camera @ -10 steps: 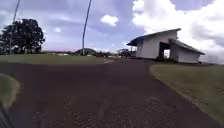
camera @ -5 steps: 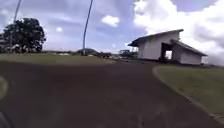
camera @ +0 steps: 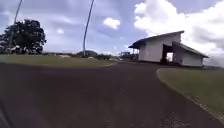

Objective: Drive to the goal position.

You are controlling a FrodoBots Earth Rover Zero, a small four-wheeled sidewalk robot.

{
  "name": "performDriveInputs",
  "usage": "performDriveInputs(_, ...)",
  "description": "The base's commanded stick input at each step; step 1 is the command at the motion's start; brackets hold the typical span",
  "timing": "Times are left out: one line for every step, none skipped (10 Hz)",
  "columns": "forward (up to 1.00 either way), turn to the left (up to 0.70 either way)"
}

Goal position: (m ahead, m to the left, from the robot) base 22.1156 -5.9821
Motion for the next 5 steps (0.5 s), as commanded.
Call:
performDriveInputs(0.70, 0.00)
performDriveInputs(0.70, -0.01)
performDriveInputs(0.70, -0.02)
performDriveInputs(0.70, -0.02)
performDriveInputs(0.70, -0.02)
